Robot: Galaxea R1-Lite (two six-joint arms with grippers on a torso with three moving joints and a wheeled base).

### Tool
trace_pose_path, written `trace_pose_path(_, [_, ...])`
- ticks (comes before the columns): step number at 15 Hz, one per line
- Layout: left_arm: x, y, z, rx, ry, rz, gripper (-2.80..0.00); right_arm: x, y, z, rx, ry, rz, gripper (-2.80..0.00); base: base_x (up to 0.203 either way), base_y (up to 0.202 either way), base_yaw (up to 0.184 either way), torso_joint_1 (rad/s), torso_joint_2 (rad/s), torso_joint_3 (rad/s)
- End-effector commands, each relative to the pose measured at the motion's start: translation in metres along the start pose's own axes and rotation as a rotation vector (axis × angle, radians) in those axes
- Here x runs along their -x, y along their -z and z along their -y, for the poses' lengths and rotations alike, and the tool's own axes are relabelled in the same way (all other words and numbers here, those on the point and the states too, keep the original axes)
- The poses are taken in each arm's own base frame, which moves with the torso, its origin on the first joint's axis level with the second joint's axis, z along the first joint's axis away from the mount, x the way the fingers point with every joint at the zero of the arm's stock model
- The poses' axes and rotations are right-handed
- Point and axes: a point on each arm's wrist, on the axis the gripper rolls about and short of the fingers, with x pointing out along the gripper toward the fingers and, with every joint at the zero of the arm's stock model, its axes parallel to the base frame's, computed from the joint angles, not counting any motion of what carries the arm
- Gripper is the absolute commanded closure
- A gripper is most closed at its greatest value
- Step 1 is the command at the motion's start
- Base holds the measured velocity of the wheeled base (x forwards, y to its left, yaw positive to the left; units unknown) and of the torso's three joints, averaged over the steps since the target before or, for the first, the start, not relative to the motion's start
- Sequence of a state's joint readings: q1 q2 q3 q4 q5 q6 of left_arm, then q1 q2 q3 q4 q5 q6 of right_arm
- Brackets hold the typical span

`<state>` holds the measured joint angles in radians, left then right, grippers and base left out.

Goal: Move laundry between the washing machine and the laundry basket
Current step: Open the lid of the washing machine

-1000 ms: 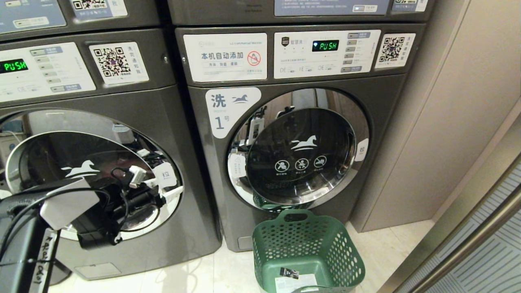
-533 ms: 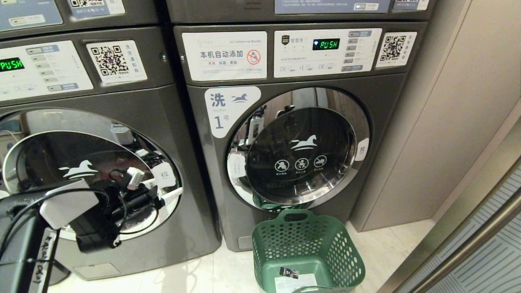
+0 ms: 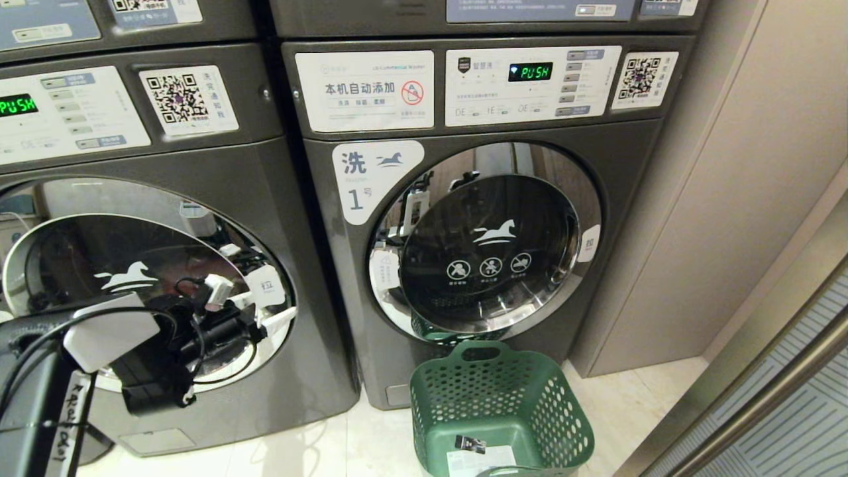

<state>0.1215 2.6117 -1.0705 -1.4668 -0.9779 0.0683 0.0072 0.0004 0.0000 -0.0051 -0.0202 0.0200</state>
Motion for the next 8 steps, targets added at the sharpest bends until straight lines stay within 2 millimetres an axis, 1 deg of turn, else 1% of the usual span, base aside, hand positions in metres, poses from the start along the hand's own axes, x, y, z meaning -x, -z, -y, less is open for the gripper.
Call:
trace_pose_path(1, [-0.015,-0.002,0.015,-0.004,0.062,0.003,-2.8,0.0,0.0,0.0,0.0,-0.001,-0.001,0.0,0.0,0.0,0.0,0.0,0.0,0.0])
trace_pose_path(8, [-0.004,-0.002,0.022,0.022,0.086,-0.011,-2.8,0.0,0.0,0.0,0.0,0.001,0.001,0.0,0.0,0.0,0.0,-0.004,0.0,0.002])
